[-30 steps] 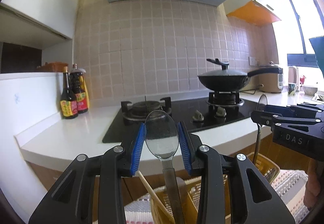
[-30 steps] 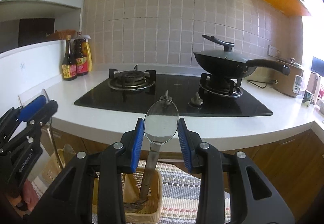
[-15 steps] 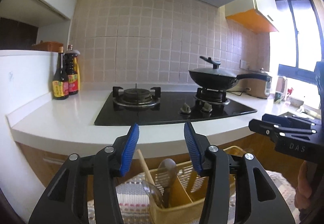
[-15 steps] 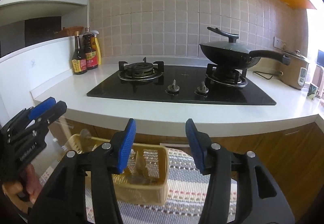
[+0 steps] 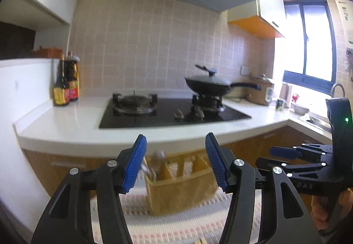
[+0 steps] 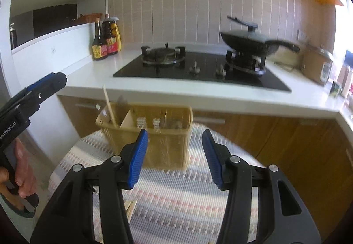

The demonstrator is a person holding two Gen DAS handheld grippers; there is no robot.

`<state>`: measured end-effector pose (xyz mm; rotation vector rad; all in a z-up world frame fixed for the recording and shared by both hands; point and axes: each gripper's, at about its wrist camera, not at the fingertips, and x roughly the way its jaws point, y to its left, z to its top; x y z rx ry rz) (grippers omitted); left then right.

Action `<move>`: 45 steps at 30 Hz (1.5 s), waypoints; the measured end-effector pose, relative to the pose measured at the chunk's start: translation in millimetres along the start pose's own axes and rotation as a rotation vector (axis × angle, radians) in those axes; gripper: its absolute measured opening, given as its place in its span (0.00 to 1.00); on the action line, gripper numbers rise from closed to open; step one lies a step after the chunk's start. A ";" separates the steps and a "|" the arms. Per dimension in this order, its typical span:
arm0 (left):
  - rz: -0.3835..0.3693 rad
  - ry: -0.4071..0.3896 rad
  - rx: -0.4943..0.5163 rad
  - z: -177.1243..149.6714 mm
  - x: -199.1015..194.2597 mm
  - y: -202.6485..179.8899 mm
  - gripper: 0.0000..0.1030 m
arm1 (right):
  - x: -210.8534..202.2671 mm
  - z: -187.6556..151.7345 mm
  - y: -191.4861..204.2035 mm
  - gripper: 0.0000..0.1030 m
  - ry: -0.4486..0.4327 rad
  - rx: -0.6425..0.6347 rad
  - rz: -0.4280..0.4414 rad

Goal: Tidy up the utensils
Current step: 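Return to the table and grasp the black spoon with the right gripper, then close the left gripper on a wooden chopstick while the right gripper lifts the black spoon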

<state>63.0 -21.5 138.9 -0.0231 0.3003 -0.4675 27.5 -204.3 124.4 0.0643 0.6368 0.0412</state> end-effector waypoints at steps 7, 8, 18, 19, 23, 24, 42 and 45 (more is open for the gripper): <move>-0.004 0.179 -0.053 -48.6 -5.9 6.3 0.52 | 9.0 -53.2 1.3 0.46 0.192 0.043 0.096; -0.008 0.220 -0.069 -59.4 -4.0 9.1 0.52 | 14.6 -68.5 6.7 0.46 0.252 0.036 0.129; -0.084 0.621 -0.147 -152.8 34.8 23.2 0.51 | 35.0 -159.7 48.9 0.45 0.519 -0.061 0.171; -0.086 0.640 -0.123 -157.7 35.4 19.3 0.51 | 35.2 -165.7 50.6 0.45 0.532 -0.066 0.172; -0.093 0.707 -0.012 -174.6 35.8 -0.2 0.49 | 37.2 -179.7 54.1 0.45 0.560 -0.082 0.165; -0.100 0.719 0.008 -177.9 35.5 -5.6 0.49 | 37.3 -181.2 54.9 0.42 0.565 -0.088 0.165; -0.049 0.816 0.182 -203.0 47.7 -49.9 0.13 | 53.9 -180.1 51.0 0.06 0.532 -0.063 0.087; -0.025 0.815 0.169 -200.6 46.3 -46.3 0.10 | 61.9 -171.4 37.9 0.06 0.511 -0.019 0.058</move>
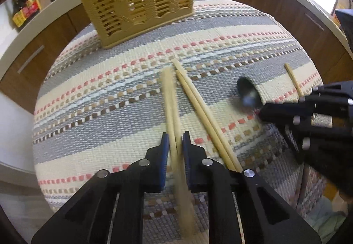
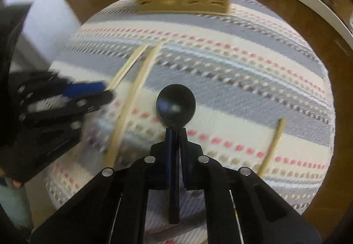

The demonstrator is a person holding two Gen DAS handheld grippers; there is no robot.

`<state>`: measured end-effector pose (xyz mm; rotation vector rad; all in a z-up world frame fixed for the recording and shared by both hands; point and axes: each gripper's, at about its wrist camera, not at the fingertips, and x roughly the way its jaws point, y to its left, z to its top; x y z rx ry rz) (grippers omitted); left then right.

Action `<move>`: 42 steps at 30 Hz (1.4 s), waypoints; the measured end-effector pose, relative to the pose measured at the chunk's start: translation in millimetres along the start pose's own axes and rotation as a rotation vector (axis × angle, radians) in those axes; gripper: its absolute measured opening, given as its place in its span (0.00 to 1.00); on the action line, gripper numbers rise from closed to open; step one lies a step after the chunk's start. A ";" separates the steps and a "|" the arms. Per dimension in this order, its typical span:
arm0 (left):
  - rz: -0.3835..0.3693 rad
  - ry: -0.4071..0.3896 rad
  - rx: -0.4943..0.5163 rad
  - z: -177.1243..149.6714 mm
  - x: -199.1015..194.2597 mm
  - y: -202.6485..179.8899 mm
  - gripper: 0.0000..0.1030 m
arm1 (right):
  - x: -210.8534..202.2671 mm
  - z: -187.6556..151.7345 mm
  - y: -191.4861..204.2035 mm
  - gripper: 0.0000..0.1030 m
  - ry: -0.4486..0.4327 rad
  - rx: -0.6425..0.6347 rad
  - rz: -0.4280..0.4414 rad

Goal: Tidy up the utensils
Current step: 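Close the left gripper on a wooden chopstick while the right gripper lifts the black spoon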

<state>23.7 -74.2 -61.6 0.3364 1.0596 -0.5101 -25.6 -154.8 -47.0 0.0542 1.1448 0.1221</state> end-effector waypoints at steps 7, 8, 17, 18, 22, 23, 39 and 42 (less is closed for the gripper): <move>0.003 -0.019 -0.172 -5.4 -3.6 39.2 0.10 | 1.2 21.9 -36.3 0.06 -0.022 0.070 -0.014; 0.001 -0.019 -0.191 -6.1 -3.5 45.4 0.10 | 2.7 24.3 -40.5 0.06 -0.018 0.072 -0.015; -0.020 -0.002 -0.214 7.3 -2.5 64.2 0.34 | 9.3 34.0 -54.6 0.23 0.008 0.077 0.021; -0.016 -0.002 -0.206 12.2 -1.2 66.1 0.35 | 8.9 35.0 -55.7 0.35 0.008 0.078 0.025; -0.005 0.015 -0.183 27.2 6.8 70.9 0.35 | 6.4 40.0 -53.4 0.51 -0.007 0.043 -0.019; -0.025 0.024 -0.183 31.7 9.6 74.0 0.35 | 7.4 41.9 -54.7 0.51 0.001 0.047 -0.011; 0.016 0.031 -0.075 67.7 24.8 48.6 0.10 | 18.1 72.4 -28.3 0.33 0.027 -0.008 -0.030; -0.019 -0.071 -0.131 64.2 8.3 56.3 0.10 | 2.0 74.0 -28.8 0.33 -0.030 -0.005 0.003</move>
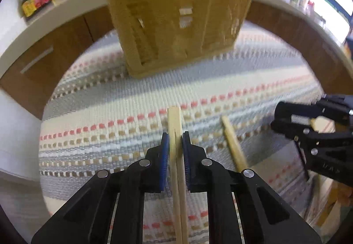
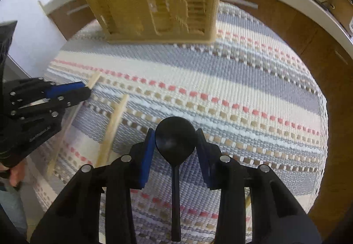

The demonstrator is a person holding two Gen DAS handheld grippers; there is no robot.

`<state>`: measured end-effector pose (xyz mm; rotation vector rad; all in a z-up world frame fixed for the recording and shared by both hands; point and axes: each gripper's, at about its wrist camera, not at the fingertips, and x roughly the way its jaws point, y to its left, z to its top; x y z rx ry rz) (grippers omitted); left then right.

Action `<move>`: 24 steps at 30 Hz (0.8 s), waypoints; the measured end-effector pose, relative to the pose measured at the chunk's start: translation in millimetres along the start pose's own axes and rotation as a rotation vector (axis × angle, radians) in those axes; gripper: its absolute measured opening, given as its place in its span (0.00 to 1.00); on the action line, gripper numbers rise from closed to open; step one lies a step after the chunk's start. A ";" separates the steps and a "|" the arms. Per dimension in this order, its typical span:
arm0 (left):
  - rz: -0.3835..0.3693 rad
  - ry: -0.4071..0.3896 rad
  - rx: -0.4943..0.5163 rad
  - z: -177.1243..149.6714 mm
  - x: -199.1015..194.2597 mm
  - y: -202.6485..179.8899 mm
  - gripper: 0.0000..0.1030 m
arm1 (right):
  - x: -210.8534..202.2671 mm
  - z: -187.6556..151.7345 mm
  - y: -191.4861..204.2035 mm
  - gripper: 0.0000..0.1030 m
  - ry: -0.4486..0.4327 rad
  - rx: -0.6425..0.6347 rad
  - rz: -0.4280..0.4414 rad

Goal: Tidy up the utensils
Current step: 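Close the left gripper on a wooden chopstick while the right gripper lifts the black spoon, then carry the chopstick and black spoon over the caddy and open both grippers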

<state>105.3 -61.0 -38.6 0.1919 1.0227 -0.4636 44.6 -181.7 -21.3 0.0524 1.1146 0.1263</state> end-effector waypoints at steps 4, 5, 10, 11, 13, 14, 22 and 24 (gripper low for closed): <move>-0.074 -0.136 -0.052 -0.1 -35.5 13.8 0.10 | -29.8 2.6 2.5 0.33 -0.087 -0.010 0.025; -0.083 -0.183 -0.057 0.3 -46.3 14.8 0.10 | -36.2 3.5 2.2 0.33 -0.106 -0.011 0.032; -0.061 -0.427 -0.044 0.3 -104.4 12.0 0.10 | -74.1 9.4 5.8 0.33 -0.223 -0.039 0.048; -0.056 -0.476 -0.040 5.3 -116.8 10.2 0.10 | -83.7 13.5 8.9 0.33 -0.248 -0.054 0.052; -0.047 -0.541 -0.035 7.4 -138.8 5.5 0.10 | -103.6 24.1 14.1 0.33 -0.304 -0.079 0.044; -0.042 -0.581 -0.034 10.3 -149.4 3.3 0.10 | -109.3 28.5 18.1 0.33 -0.329 -0.085 0.042; -0.065 -0.796 -0.040 58.0 -205.1 -0.5 0.10 | -159.3 78.0 14.3 0.33 -0.551 -0.023 0.029; -0.052 -0.839 -0.039 65.5 -211.4 -2.8 0.10 | -165.6 94.4 9.4 0.33 -0.611 0.004 0.021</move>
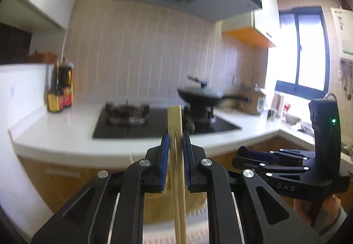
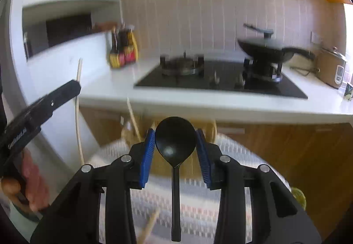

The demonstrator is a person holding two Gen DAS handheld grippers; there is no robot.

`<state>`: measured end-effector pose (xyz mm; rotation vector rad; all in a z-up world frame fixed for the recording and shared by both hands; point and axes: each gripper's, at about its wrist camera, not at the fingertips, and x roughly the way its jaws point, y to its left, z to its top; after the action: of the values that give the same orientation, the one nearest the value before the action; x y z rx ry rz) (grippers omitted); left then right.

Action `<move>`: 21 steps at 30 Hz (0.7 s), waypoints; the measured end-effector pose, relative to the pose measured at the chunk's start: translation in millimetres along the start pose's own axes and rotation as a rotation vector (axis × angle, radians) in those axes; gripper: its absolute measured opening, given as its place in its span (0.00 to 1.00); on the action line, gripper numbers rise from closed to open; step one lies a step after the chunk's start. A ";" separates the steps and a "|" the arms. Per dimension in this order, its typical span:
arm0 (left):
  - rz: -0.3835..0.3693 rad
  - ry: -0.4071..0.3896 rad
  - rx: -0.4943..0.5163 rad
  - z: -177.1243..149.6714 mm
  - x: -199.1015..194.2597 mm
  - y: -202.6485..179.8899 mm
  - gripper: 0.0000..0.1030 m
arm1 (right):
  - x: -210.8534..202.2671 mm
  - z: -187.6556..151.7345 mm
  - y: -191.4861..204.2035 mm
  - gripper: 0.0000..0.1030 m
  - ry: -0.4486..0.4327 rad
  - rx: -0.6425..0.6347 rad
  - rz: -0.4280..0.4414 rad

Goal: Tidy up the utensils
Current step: 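Carry the chopstick and black spoon over the caddy and open both grippers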

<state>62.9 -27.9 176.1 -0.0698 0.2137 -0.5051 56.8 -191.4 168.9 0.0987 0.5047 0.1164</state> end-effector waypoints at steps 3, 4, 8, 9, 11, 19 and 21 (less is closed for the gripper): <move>0.055 -0.085 0.033 15.4 9.4 -3.4 0.10 | 6.8 21.3 -8.4 0.33 -0.074 0.032 -0.010; 0.066 -0.100 0.039 16.6 11.9 -1.4 0.10 | 10.9 28.6 -11.4 0.33 -0.109 0.039 -0.024; 0.101 -0.181 0.024 27.9 28.4 5.3 0.10 | 22.7 48.6 -22.0 0.33 -0.227 0.037 -0.071; 0.110 -0.193 0.016 28.4 33.7 7.2 0.10 | 25.1 49.8 -23.8 0.33 -0.260 0.030 -0.097; 0.135 -0.215 -0.004 27.2 45.3 13.0 0.10 | 32.8 49.5 -30.8 0.33 -0.303 0.047 -0.108; 0.211 -0.216 0.000 -0.2 88.9 20.2 0.10 | 73.3 45.5 -53.9 0.33 -0.307 0.112 -0.080; 0.225 -0.209 0.000 -8.7 96.6 20.9 0.10 | 84.4 41.3 -55.0 0.33 -0.299 0.110 -0.075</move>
<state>153.3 -56.8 147.2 -0.0970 0.0163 -0.2705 155.0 -237.0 157.9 0.2013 0.2157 -0.0003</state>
